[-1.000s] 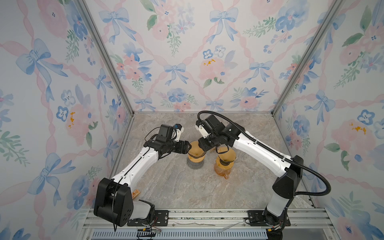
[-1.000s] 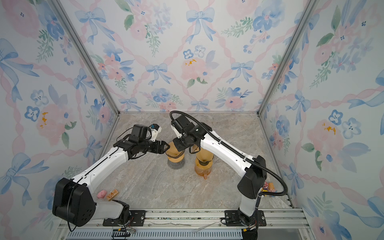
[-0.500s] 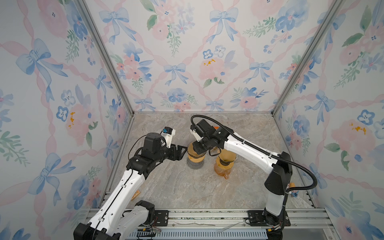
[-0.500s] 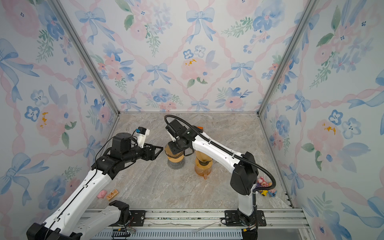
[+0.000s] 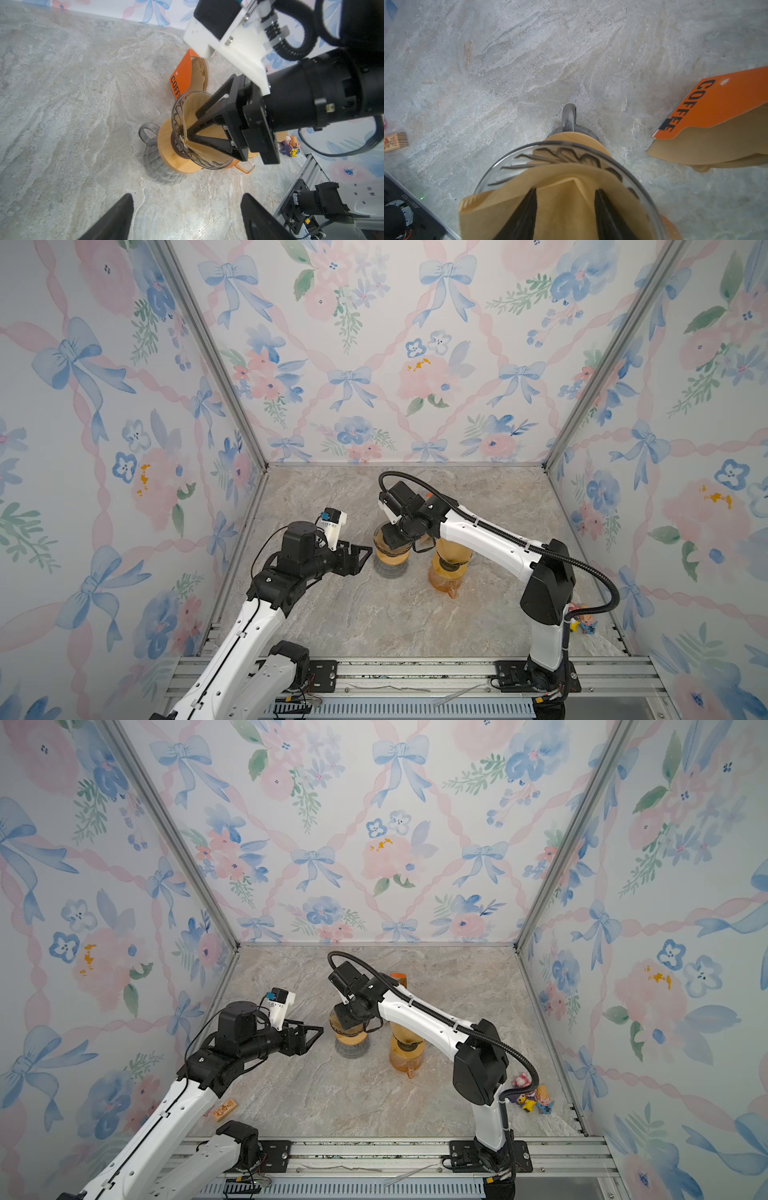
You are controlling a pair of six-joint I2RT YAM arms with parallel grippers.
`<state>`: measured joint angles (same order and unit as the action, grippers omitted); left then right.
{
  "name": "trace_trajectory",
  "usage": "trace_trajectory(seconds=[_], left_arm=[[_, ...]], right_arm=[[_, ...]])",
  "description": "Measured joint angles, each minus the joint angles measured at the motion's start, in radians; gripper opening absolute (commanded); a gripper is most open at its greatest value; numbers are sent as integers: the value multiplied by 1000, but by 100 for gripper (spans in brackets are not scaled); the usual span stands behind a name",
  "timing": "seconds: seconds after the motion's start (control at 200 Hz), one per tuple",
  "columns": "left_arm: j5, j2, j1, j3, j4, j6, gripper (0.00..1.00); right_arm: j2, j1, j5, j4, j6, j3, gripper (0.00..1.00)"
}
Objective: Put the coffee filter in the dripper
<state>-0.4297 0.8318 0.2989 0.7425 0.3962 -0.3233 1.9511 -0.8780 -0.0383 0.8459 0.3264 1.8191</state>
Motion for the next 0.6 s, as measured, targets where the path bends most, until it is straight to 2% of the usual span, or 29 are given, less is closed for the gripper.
trace_trajectory(seconds=[0.6], left_arm=[[-2, -6, -12, -25, -5, -3, 83]], right_arm=[[37, 0, -3, -2, -1, 1, 42]])
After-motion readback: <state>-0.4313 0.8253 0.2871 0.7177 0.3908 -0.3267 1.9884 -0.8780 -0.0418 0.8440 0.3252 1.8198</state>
